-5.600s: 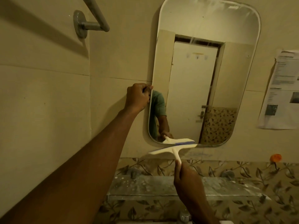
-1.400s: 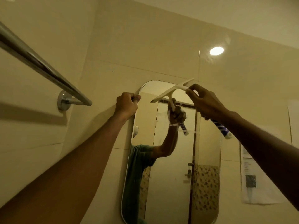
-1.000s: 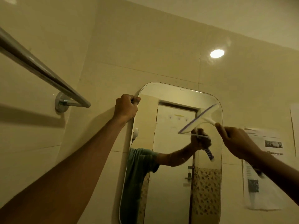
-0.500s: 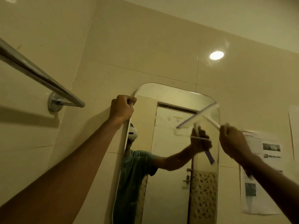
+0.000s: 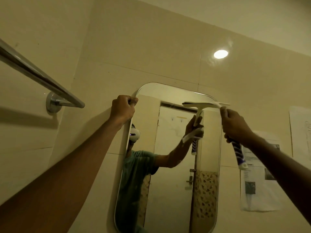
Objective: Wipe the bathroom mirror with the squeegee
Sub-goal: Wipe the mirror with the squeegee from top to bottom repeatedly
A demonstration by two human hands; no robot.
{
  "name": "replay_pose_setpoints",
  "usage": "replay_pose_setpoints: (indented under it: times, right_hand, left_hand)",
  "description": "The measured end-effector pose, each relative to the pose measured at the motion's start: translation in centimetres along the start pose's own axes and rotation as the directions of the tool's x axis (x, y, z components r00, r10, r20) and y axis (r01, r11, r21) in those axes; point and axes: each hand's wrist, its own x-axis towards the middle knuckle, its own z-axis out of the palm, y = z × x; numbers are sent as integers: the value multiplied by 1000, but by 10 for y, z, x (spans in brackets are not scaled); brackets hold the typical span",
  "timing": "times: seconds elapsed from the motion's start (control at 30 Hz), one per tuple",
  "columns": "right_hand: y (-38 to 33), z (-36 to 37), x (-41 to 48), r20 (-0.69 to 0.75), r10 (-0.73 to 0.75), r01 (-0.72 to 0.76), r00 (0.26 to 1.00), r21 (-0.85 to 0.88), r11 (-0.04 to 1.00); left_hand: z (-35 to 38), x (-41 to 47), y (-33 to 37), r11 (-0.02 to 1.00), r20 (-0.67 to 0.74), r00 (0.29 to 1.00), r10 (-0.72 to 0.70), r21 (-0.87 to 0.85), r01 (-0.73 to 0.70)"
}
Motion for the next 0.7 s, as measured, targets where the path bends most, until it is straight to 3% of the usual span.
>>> replay_pose_setpoints:
  times: [0.3, 0.53, 0.7]
  right_hand:
    - [42, 33, -95, 122, 106, -100, 987, -54, 994]
    - [-29, 6, 10, -42, -12, 9, 999, -59, 998]
    - [6, 51, -47, -24, 78, -79, 997, -45, 996]
  left_hand:
    - [-2, -3, 3, 1000, 21, 1000, -12, -8, 12]
    - [-4, -2, 2, 1000, 30, 1000, -7, -19, 8]
    - [-1, 1, -2, 1000, 28, 1000, 5, -9, -5]
